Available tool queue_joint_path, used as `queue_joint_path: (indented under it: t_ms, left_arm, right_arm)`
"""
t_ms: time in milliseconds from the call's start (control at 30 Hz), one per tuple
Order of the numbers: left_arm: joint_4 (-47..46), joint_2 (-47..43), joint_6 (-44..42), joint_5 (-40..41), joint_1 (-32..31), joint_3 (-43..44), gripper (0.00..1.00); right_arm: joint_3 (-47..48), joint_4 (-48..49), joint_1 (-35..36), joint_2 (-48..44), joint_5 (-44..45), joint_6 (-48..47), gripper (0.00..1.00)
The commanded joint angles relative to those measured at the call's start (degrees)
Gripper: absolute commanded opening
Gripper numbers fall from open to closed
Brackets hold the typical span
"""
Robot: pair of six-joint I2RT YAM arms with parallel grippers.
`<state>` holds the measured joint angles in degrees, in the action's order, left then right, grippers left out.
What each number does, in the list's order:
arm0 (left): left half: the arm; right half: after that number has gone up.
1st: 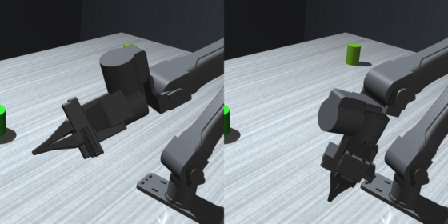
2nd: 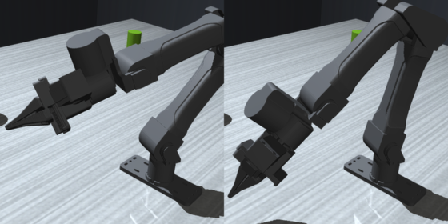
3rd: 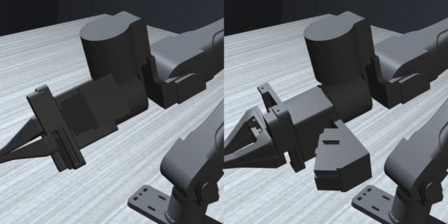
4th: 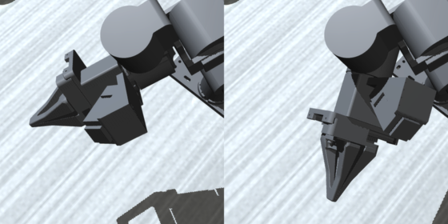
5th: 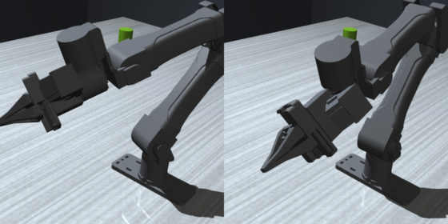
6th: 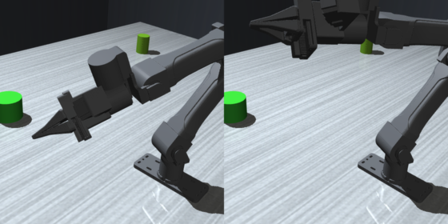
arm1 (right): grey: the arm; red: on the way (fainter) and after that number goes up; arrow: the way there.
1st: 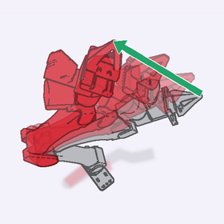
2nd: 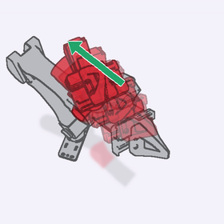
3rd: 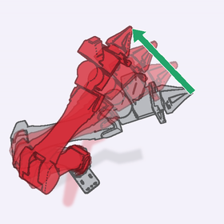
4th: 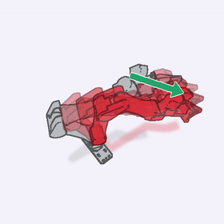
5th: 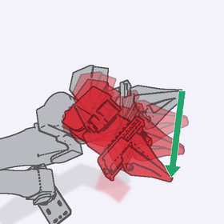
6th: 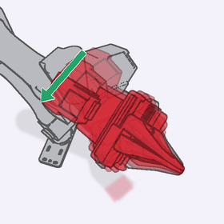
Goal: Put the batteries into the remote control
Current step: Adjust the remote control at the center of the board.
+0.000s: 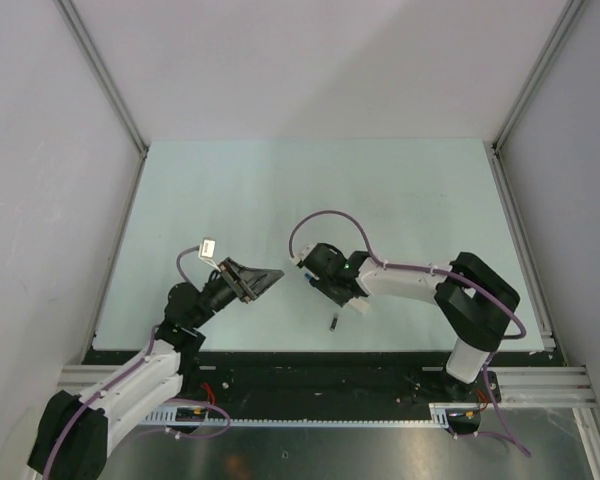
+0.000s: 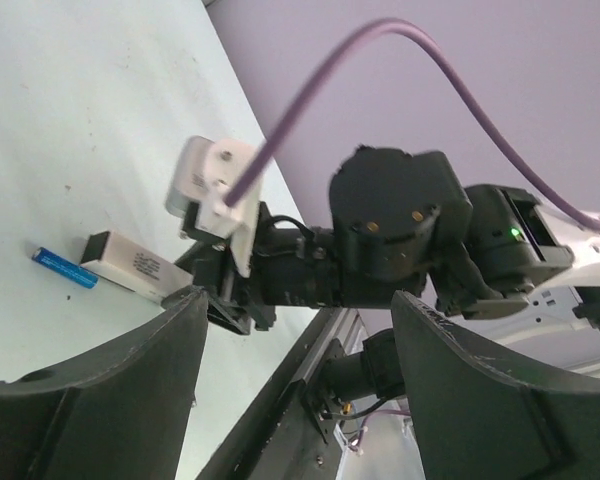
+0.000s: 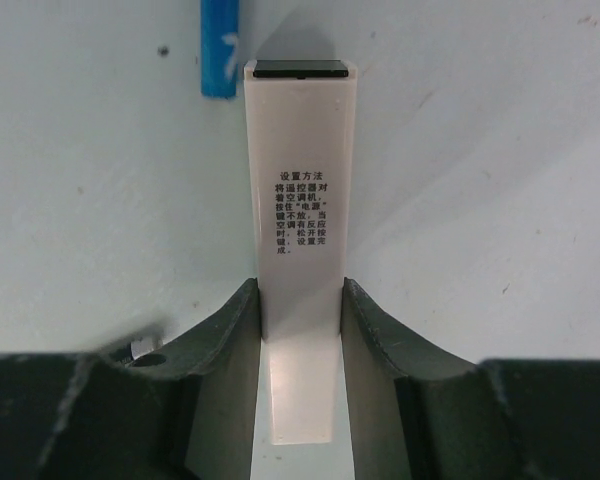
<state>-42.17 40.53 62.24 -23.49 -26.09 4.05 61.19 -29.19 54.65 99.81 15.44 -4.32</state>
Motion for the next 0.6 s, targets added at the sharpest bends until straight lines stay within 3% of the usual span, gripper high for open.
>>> queue_joint_path:
  t_ms: [0, 267, 567]
  left_arm:
    - [2.61, -0.02, 0.96, 2.56, 0.33, -0.28, 0.78]
    - [5.52, 4.46, 0.25, 5.02, 0.51, 1.83, 0.77]
    - [6.05, 16.94, -2.12, 3.10, 0.51, 7.28, 0.70]
  right_arm:
    - [-4.14, 1.77, 0.45, -4.27, 2.31, -1.22, 0.00]
    - [-8.54, 3.17, 0.37, -8.84, -2.78, -1.75, 0.00]
    - [-10.74, 5.63, 0.63, -12.18, -11.83, -3.07, 0.00]
